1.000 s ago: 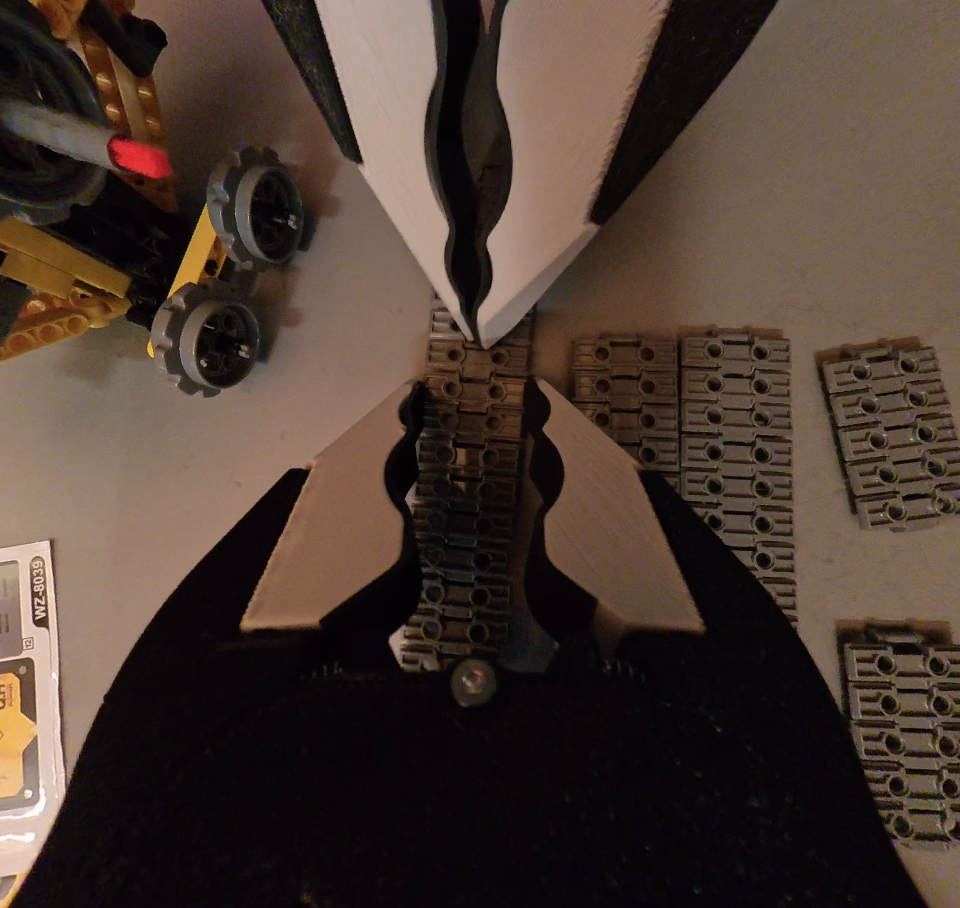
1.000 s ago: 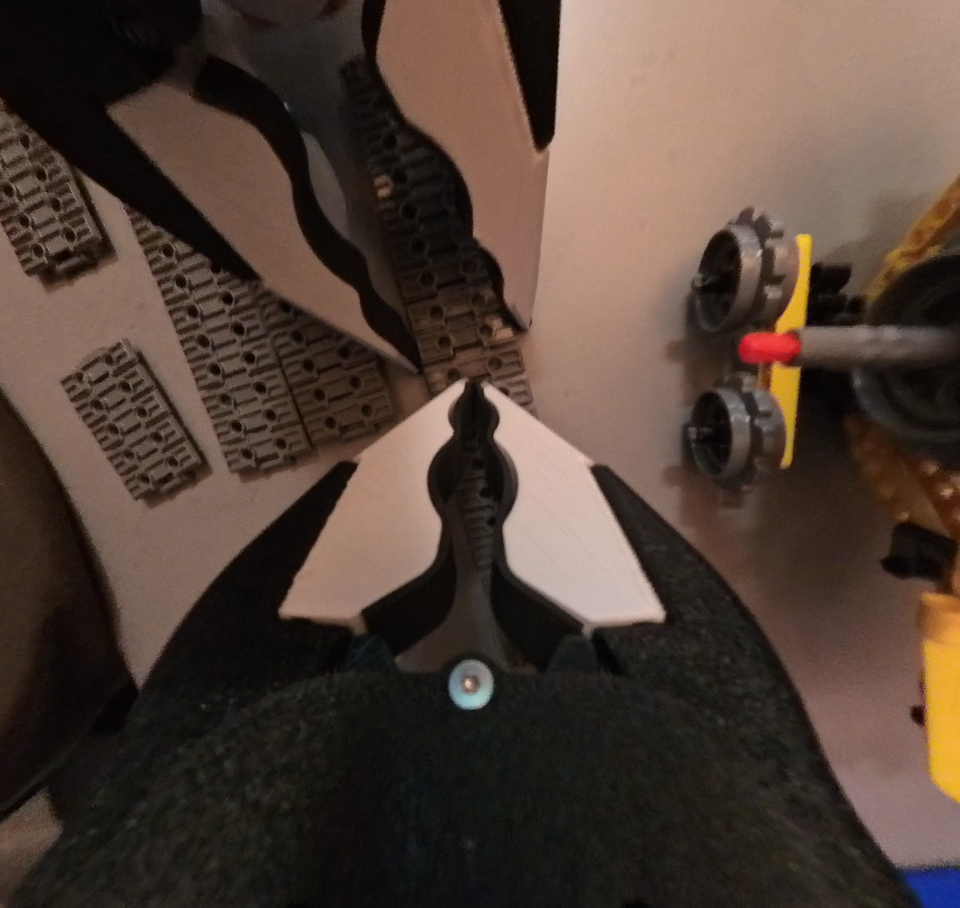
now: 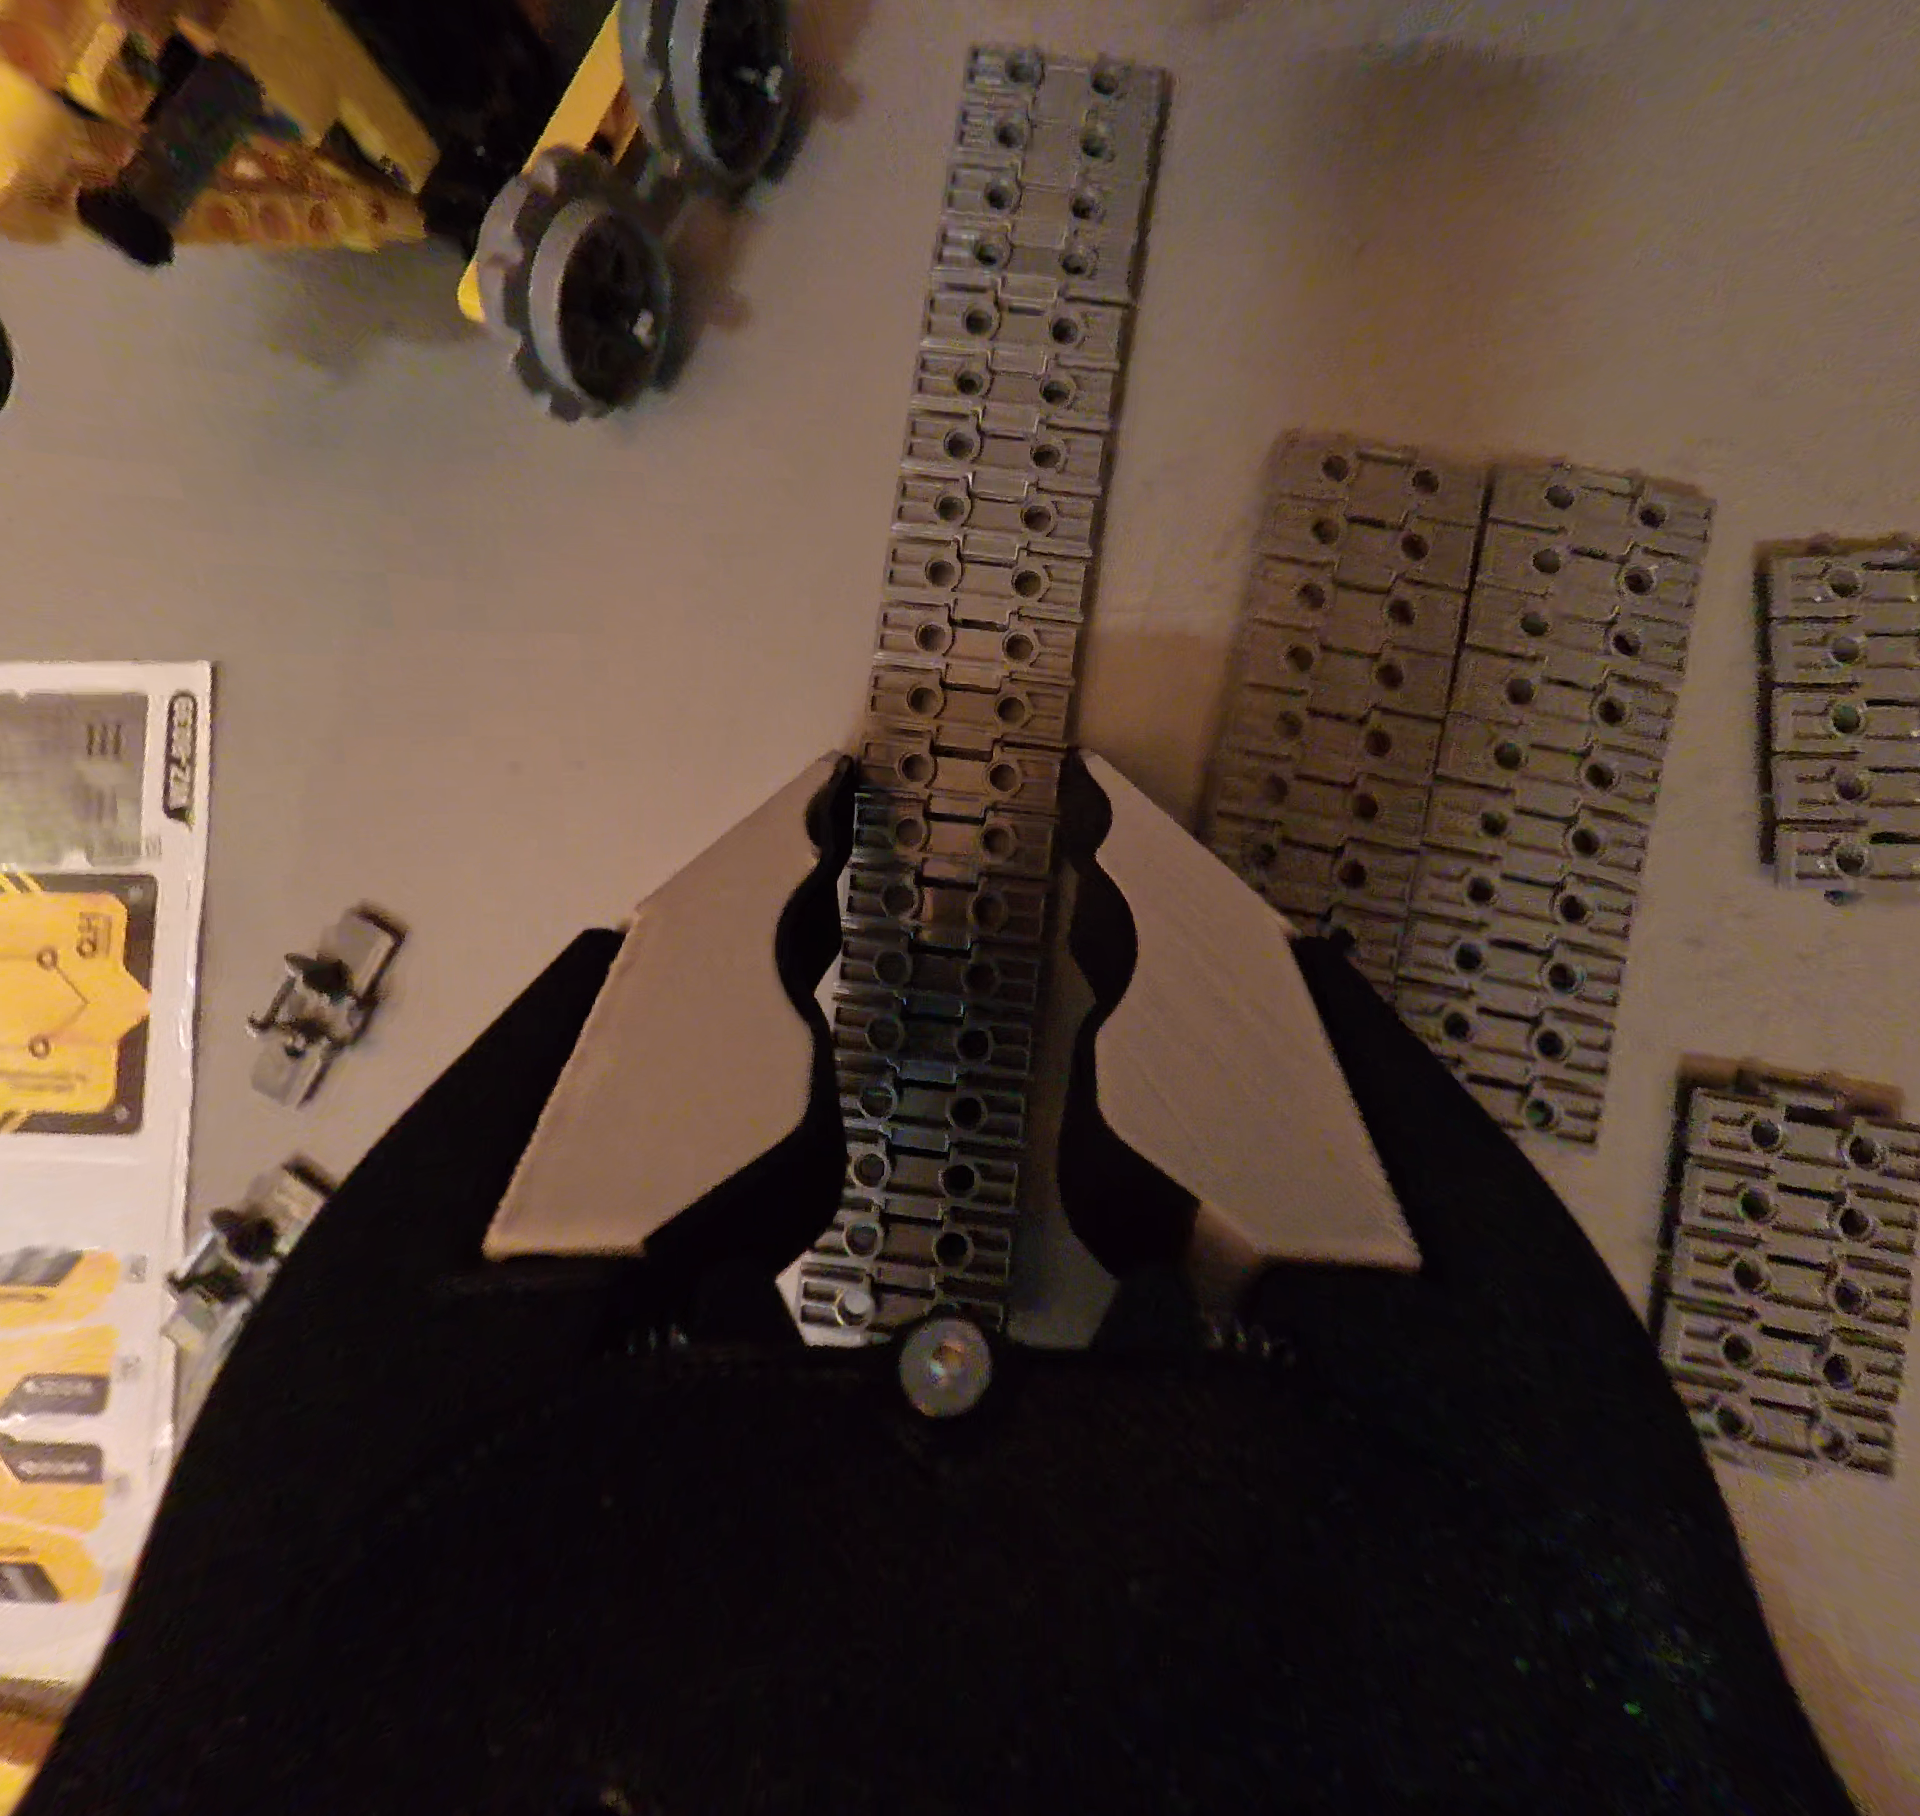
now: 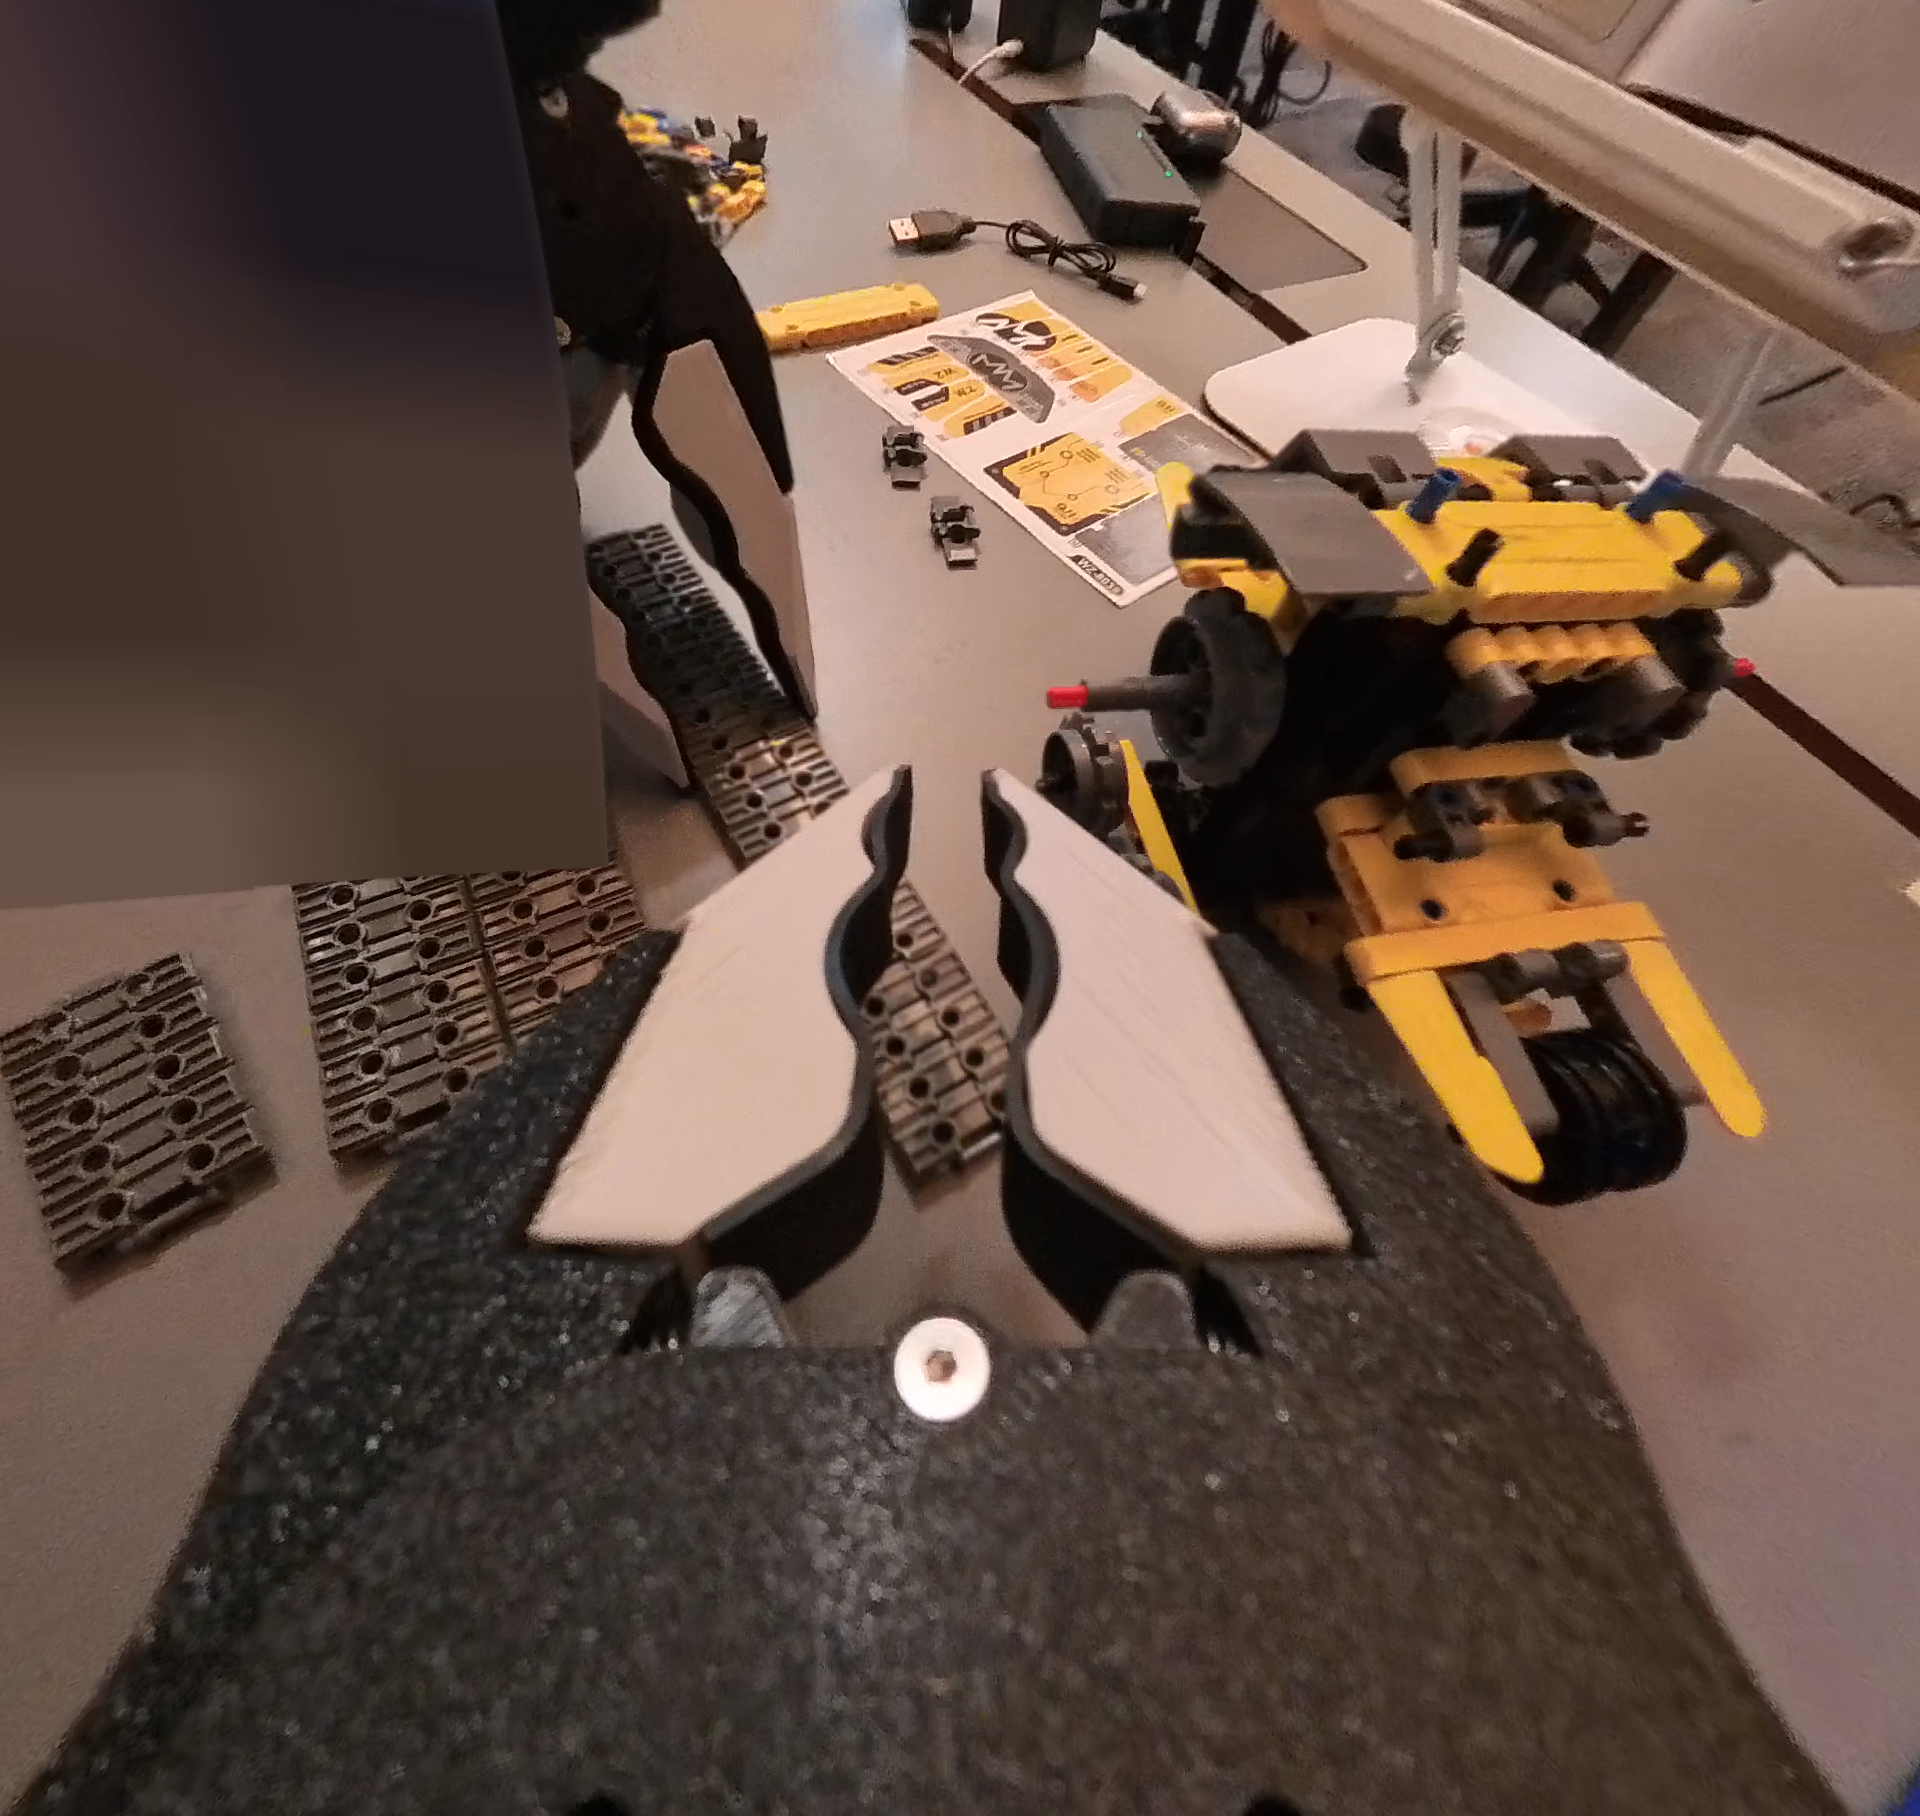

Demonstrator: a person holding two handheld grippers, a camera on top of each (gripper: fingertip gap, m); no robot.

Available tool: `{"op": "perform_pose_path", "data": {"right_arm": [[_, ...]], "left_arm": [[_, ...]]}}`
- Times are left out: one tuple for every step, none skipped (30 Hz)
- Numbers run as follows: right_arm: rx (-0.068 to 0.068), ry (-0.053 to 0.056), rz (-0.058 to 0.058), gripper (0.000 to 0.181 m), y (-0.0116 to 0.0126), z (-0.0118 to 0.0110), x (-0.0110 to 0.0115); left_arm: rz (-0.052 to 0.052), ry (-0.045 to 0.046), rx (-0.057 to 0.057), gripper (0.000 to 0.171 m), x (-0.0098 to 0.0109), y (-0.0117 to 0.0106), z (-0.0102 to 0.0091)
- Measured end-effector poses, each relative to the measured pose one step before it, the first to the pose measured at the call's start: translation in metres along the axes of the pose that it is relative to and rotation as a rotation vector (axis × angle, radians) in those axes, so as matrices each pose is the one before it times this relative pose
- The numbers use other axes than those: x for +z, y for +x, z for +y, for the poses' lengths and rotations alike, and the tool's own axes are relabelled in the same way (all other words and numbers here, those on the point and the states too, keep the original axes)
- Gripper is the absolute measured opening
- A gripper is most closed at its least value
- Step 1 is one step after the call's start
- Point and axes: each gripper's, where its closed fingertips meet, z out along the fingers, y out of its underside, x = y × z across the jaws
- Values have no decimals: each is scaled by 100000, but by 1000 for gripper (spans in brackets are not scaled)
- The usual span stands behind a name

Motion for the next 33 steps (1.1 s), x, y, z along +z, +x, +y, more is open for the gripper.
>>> {"op": "perform_pose_path", "data": {"right_arm": [[1203, 519, -494, 13, 144, 63, -103], [1354, 640, -322, 14, 161, 19, -96], [1015, 742, -190, 15, 175, -17, -106], [349, 353, -304, 15, 125, 43, -121], [-192, 155, -219, 16, 123, 73, -150], [-398, 287, 234, 17, 159, 44, -174], [-374, 508, 86, 17, 97, -5, -173], [-195, 583, -891, 17, -68, -26, -127], [20, 498, -1567, 19, -215, -21, -78], [-180, 100, -1780, 21, -294, 42, -7], [-549, -606, -1395, 24, -273, 158, 72], [-808, -1476, -901, 27, -212, 307, 140], [-899, -2396, -719, 30, -158, 476, 193], [-790, -3026, -840, 33, -150, 612, 217], [-569, -3147, -1003, 36, -160, 655, 229], [-291, -2990, -1268, 38, -182, 656, 226], [-193, -2787, -1346, 40, -169, 613, 216], [-136, -2322, -757, 42, -79, 524, 223], [-180, -1874, -354, 43, -12, 430, 206], [-206, -1487, -89, 45, 16, 346, 200], [-188, -1265, 39, 46, 30, 290, 178], [-258, -1089, 226, 46, 51, 234, 162], [-327, -1025, 315, 46, 45, 232, 169], [-436, -1273, 410, 47, 48, 254, 162], [-561, -1379, 709, 47, 105, 274, 146], [-565, -1337, 811, 47, 123, 280, 148], [-475, -1318, 467, 47, 75, 275, 135], [-300, -1338, 468, 46, 88, 288, 124], [-162, -1354, 456, 46, 105, 287, 114], [-41, -1264, 150, 46, 68, 282, 99], [223, -839, -257, 46, 29, 221, 78], [704, 284, -677, 45, -3, 53, 4], [659, 34, -737, 44, 12, 77, -45]], "left_arm": [[-153, 741, -2033, 40, -175, -258, 226], [-723, 403, -1675, 43, -200, -325, 196], [-305, 309, -931, 46, -274, -226, 141], [355, 852, -668, 49, -364, -96, -4], [1092, 1479, -564, 50, -451, 46, -128], [1070, 1918, -574, 50, -527, 66, -198], [284, 1739, -623, 50, -566, -50, -172], [67, 1267, -321, 50, -560, -52, -70], [291, 841, 336, 50, -499, 23, 62], [530, 509, 1026, 50, -410, 113, 206], [326, 252, 1385, 49, -271, 113, 318], [-538, -181, 1467, 49, -162, -17, 473], [-1085, -604, 1087, 49, -97, -124, 604], [-864, -669, 328, 49, -62, -154, 649], [-163, -673, -669, 49, -84, -112, 639], [274, -488, -1367, 49, -109, -100, 617], [216, -545, -1535, 50, -145, -160, 570], [29, -657, -1369, 50, -160, -187, 500], [427, -496, -956, 51, -150, -90, 387], [753, -297, -605, 51, -93, 15, 263], [338, -259, -333, 52, -35, -11, 162], [184, -530, 7, 52, 52, 15, 138], [313, -1032, 389, 52, 124, 82, 175], [-515, -1237, 713, 52, 143, -12, 177], [-1332, 161, 1150, 50, -4, -101, -64], [-188, -488, 460, 50, 9, 37, 30], [-175, -386, 25, 50, 5, 4, 45], [-319, -184, 64, 49, -17, -27, 15], [16, -201, 141, 48, -32, 19, 35], [85, -201, 393, 46, -42, 39, 48], [238, -181, 569, 42, -66, 74, 63], [415, -158, 564, 39, -77, 106, 59], [433, -296, 251, 39, -53, 104, 83]]}}
